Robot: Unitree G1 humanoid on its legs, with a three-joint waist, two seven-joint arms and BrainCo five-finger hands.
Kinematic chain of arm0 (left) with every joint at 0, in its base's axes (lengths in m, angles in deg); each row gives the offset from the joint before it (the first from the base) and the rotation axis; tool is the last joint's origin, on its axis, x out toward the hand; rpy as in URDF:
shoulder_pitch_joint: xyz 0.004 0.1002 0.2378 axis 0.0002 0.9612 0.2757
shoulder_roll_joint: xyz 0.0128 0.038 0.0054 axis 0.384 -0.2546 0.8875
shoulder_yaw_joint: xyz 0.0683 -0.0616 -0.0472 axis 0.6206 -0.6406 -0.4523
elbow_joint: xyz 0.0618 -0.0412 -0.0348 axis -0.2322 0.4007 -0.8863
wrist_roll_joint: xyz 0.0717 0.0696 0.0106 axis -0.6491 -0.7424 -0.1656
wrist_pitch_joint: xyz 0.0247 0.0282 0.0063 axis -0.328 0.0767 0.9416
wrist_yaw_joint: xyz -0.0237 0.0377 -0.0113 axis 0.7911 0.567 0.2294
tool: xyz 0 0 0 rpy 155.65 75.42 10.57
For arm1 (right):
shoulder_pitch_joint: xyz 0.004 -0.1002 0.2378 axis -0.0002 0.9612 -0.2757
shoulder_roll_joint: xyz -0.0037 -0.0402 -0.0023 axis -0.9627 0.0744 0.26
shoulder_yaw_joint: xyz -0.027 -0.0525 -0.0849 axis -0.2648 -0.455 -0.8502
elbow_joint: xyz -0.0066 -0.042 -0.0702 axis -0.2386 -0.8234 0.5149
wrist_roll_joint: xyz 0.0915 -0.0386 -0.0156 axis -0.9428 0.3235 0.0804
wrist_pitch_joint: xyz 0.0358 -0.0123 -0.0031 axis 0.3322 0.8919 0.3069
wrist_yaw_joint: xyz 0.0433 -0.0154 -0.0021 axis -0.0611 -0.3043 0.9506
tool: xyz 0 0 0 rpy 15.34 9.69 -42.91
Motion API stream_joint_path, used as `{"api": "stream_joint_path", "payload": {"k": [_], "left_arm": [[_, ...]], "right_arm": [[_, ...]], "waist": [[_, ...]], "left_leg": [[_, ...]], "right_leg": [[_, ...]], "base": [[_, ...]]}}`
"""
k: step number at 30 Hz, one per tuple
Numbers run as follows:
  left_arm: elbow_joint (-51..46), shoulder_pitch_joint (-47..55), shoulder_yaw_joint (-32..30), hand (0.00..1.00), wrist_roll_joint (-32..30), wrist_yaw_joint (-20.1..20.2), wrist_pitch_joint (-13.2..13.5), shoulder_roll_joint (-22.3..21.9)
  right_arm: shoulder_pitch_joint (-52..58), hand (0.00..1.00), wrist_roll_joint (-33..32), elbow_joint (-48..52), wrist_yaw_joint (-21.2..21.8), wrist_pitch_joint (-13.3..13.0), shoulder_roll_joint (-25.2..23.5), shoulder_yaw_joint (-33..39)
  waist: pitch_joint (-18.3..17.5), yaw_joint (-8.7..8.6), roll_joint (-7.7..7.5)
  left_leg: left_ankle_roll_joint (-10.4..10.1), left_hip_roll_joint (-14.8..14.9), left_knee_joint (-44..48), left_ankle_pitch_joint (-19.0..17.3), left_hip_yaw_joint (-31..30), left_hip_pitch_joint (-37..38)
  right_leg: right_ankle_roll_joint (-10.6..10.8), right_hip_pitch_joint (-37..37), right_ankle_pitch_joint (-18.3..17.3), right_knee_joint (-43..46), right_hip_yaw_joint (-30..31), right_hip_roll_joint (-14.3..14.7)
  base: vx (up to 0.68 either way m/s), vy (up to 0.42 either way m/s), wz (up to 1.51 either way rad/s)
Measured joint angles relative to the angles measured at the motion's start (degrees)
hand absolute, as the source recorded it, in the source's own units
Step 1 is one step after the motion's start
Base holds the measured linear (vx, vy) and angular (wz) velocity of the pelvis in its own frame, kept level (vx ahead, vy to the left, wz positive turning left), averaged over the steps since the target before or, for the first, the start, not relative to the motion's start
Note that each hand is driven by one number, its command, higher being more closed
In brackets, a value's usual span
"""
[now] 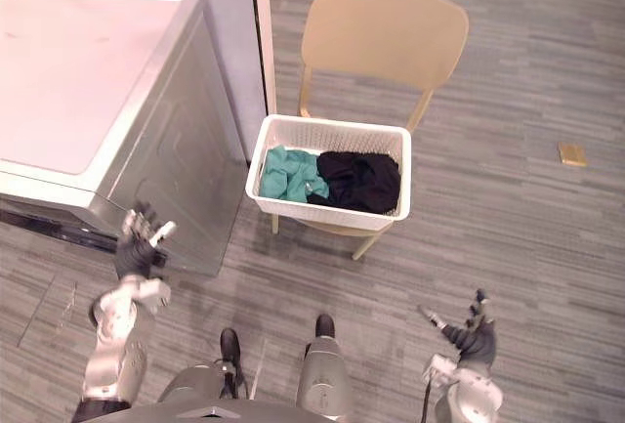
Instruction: Pick up the laundry basket with both hands and put the clothes into the washing machine.
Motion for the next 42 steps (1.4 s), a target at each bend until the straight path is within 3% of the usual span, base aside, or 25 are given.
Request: {"api": "stream_joint_path", "payload": {"k": [4,10,14,21,27,29,30,31,32,34,36,38,39,40,41,42], "left_arm": [[15.6,0.1,-0.5,0.0,-1.2,2.2,-2.9,-0.2],[45.6,-4.6,-15.0,0.0,-9.8,1.3,-5.6,-0.1],[50.5,-5.0,-19.1,0.0,-14.4,1.6,-7.9,0.9],[52.5,-5.3,-19.3,0.0,-15.8,1.7,-8.0,1.4],[52.6,-5.6,-19.6,0.0,-11.8,2.1,-7.0,3.2],[50.8,-5.6,-19.5,0.0,-10.1,2.0,-6.9,3.7],[50.6,-6.3,-19.7,0.0,-9.5,1.9,-6.9,3.8],[50.6,-6.6,-19.8,0.0,-9.6,1.8,-6.9,4.1],[50.5,-8.0,-20.7,0.0,-10.1,1.6,-7.0,3.9],[50.6,-8.0,-20.9,0.0,-12.5,1.4,-7.0,3.9],[51.3,-8.2,-21.5,0.0,-16.5,0.9,-7.0,4.2],[52.2,-8.2,-21.9,0.0,-17.8,0.1,-7.1,4.4],[53.2,-8.2,-21.8,0.0,-18.5,0.1,-7.3,4.5],[53.7,-8.3,-21.8,0.0,-18.7,0.1,-7.4,4.4],[54.0,-8.2,-21.5,0.0,-18.7,0.1,-7.6,3.9],[54.0,-8.2,-20.5,0.0,-18.7,0.1,-7.9,3.2]], "right_arm": [[-0.2,0.0,-0.8,-9.9,1.5,1.2,-0.8,-2.7],[-6.6,0.0,-1.2,-39.3,3.6,4.0,-1.9,-1.3],[-8.8,0.0,0.2,-45.0,5.9,5.2,-0.8,2.3],[-11.2,0.0,0.7,-49.6,7.4,5.9,0.7,1.8],[-12.4,0.0,2.2,-50.9,7.3,5.2,2.2,-6.7],[-12.7,0.0,2.2,-50.1,7.3,4.2,2.6,-10.4],[-13.4,0.0,2.4,-49.7,7.4,4.0,2.7,-10.3],[-14.0,0.0,2.4,-49.8,7.3,3.6,2.9,-10.1],[-15.5,0.0,2.4,-49.7,7.3,3.1,2.9,-10.0],[-16.5,0.0,2.4,-49.8,7.3,3.0,3.2,-9.0],[-16.7,0.0,2.3,-50.2,7.3,3.2,2.2,-7.4],[-16.9,0.0,1.8,-51.4,7.3,3.5,1.5,-4.5],[-17.2,0.0,1.8,-51.4,7.3,3.5,1.5,-3.3],[-17.3,0.0,1.7,-51.5,7.3,3.6,1.5,-3.1],[-17.4,0.0,1.7,-51.5,7.3,3.7,2.3,-2.9],[-17.3,0.0,1.7,-51.8,7.2,3.7,3.5,-2.9]], "waist": [[-4.7,-0.39,0.56],[-7.2,-0.18,0.98],[-7.9,-0.08,1.27],[-8.2,-0.02,1.02],[-6.5,0.82,-1.73],[-5.5,1.16,-2.48],[-4.2,1.21,-3.21],[-3.2,1.64,-3.37],[-1.8,2.26,-3.19],[-1.8,1.69,-3.09],[-1.9,1.03,-2.77],[-2.0,-0.38,-2.52],[-2.4,-1.26,-1.89],[-2.6,-1.56,-1.6],[-2.8,-1.94,-0.51],[-3.1,-2.09,1.24]], "left_leg": [[-0.4,0.4,0.0,-1.4,0.9,1.4],[-0.8,0.7,-0.9,-1.9,0.9,4.9],[-1.0,0.8,-2.1,-1.8,1.1,6.2],[-0.9,0.3,-1.8,-1.7,-1.2,8.9],[-1.7,0.2,6.0,-1.3,-13.4,1.6],[-2.4,-0.3,5.9,2.2,-18.6,-2.9],[-1.8,0.2,2.2,4.7,-18.7,-2.8],[-1.0,1.1,1.2,4.9,-16.3,-2.9],[1.7,3.3,8.0,1.5,-7.9,-5.5],[2.7,4.0,20.0,-1.9,-5.2,-7.1],[1.8,8.0,28.8,-5.5,-4.2,-4.8],[1.5,12.8,29.4,-6.1,-3.8,-1.7],[0.3,16.1,25.7,-5.7,-4.2,1.5],[-0.6,16.8,22.5,-5.0,-4.3,2.9],[-1.6,17.4,16.7,-1.5,-4.7,5.3],[-4.5,17.4,11.3,0.3,-5.1,7.4]], "right_leg": [[0.2,2.1,-0.2,-1.0,0.3,0.4],[0.0,5.8,-0.6,-2.9,0.4,0.9],[0.2,7.4,0.3,-5.3,0.8,1.4],[0.6,11.0,-0.1,-4.9,-0.4,1.2],[-1.1,11.1,-5.9,3.2,-10.6,-1.0],[-3.2,9.0,-9.6,7.6,-17.0,-2.3],[-4.4,8.6,-10.4,8.7,-20.5,-3.6],[-5.3,8.7,-10.3,8.9,-22.5,-4.0],[-6.5,8.7,-9.5,9.0,-25.6,-6.2],[-6.7,9.1,-7.6,7.2,-28.2,-8.2],[-5.9,9.7,-4.8,3.6,-30.2,-8.4],[-4.1,9.2,-3.4,1.9,-31.7,-8.1],[-3.2,7.9,-2.4,1.3,-31.4,-7.5],[-3.3,7.4,-1.8,1.3,-30.9,-7.2],[-2.7,6.8,-0.9,1.2,-30.6,-6.7],[-1.6,5.8,0.3,1.2,-30.0,-6.2]], "base": [[0.0,0.012,-0.12],[0.02,0.001,-0.03],[0.02,0.004,-0.04],[0.06,-0.006,0.1],[-0.02,-0.081,0.95],[-0.18,-0.136,1.81],[-0.2,-0.102,1.76],[-0.21,-0.082,1.47],[-0.15,-0.048,0.95],[-0.22,-0.049,0.74],[-0.23,0.034,0.66],[-0.16,0.15,0.79],[-0.1,0.213,0.74],[-0.09,0.239,0.82],[-0.04,0.272,0.62],[-0.07,0.378,0.65]]}}
